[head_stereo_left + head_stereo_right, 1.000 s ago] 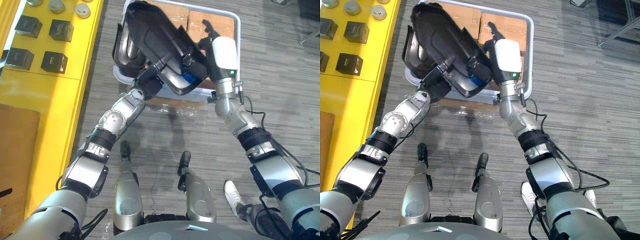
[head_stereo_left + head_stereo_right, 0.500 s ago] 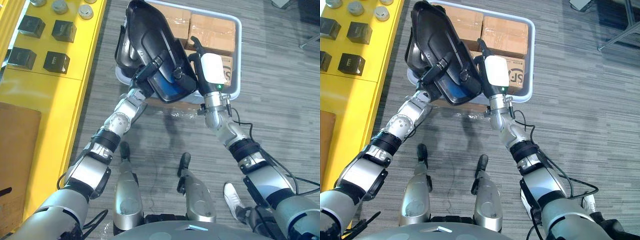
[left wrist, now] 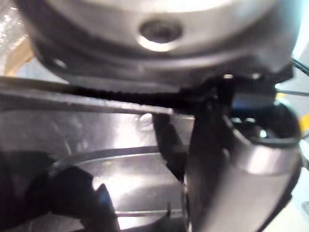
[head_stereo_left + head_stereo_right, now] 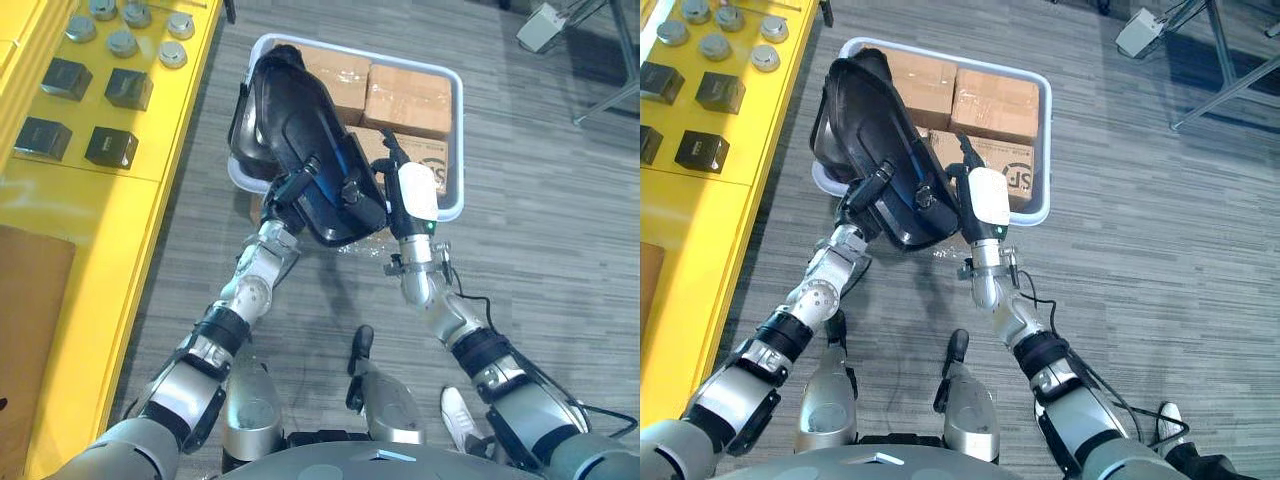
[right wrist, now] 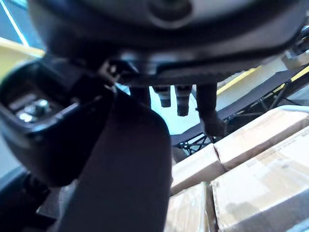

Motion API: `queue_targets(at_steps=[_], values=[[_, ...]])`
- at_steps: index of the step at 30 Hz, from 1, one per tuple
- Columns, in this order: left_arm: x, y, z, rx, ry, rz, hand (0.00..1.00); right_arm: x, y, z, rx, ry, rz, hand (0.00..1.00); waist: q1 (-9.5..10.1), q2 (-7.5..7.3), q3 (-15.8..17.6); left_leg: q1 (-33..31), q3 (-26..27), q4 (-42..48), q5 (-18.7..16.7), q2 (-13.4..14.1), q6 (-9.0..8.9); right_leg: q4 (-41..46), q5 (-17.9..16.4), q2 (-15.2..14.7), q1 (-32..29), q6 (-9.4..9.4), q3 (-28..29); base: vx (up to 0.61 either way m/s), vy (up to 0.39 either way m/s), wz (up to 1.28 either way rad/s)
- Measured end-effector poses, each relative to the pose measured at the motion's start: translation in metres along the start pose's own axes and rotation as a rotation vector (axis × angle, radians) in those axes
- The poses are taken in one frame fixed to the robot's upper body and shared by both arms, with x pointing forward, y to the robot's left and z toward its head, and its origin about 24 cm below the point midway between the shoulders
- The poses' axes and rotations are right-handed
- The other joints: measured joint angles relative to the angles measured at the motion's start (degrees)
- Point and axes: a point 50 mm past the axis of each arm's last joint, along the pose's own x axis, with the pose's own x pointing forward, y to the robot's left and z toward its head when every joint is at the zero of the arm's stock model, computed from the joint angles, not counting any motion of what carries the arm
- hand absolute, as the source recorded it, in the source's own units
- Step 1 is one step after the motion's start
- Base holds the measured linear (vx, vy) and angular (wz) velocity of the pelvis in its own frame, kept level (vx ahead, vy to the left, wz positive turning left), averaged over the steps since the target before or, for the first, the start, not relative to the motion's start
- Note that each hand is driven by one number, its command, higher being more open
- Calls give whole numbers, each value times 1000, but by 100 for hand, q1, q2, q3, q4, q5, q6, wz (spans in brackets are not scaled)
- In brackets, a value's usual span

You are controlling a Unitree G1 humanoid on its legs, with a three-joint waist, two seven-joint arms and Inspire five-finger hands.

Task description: Walk over and take three plastic housings, then place them on the shelf

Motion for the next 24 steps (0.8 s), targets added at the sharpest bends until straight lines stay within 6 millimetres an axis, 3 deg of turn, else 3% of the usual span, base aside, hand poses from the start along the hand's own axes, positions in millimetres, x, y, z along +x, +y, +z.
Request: queue_targets(at_steps=[4,7,11,14,15,19,21,24], values=[[-13,-12,9,156,-141,33,0,-22,2,9,161,72,-17,100,-8,19,-450,98,129,0,-79,6,-30,-21,-7,-4,16,0,106,47,-20,-14],[-22,-20,18,391,-290,139,0,-34,1,16,266,132,-54,100,-23,84,-732,170,140,-1,-108,8,-28,-23,-8,-7,65,1,109,23,-22,-7],[-56,6,33,621,-482,433,0,-49,-20,30,400,164,-150,100,-153,247,-1130,213,178,-17,-139,7,-46,-24,-46,-13,85,1,76,-10,-8,-3],[-86,27,43,791,-580,632,0,-66,-39,20,458,261,-251,100,-162,349,-1355,282,216,-26,-219,10,-103,-25,-89,-15,94,-23,90,-44,-16,-5],[-98,33,49,900,-616,684,0,-77,-47,7,465,343,-306,100,-152,372,-1472,283,215,-26,-224,9,-102,-25,-121,-17,94,-43,88,-41,-11,2],[-115,27,55,1111,-638,628,0,-102,-57,-12,495,495,-376,100,-190,389,-1667,284,242,-26,-224,2,-103,-26,-123,-28,69,-44,104,-16,-5,-3],[-120,23,48,1090,-576,560,0,-115,-55,-15,532,554,-345,100,-248,408,-1825,286,272,-25,-234,4,-108,-27,-110,-29,44,-63,126,10,-7,-8],[-131,28,28,827,-395,486,0,-133,-43,-18,649,660,-275,100,-365,491,-2030,334,358,-10,-254,11,-108,-26,-107,-28,0,-66,225,27,-10,-20]])
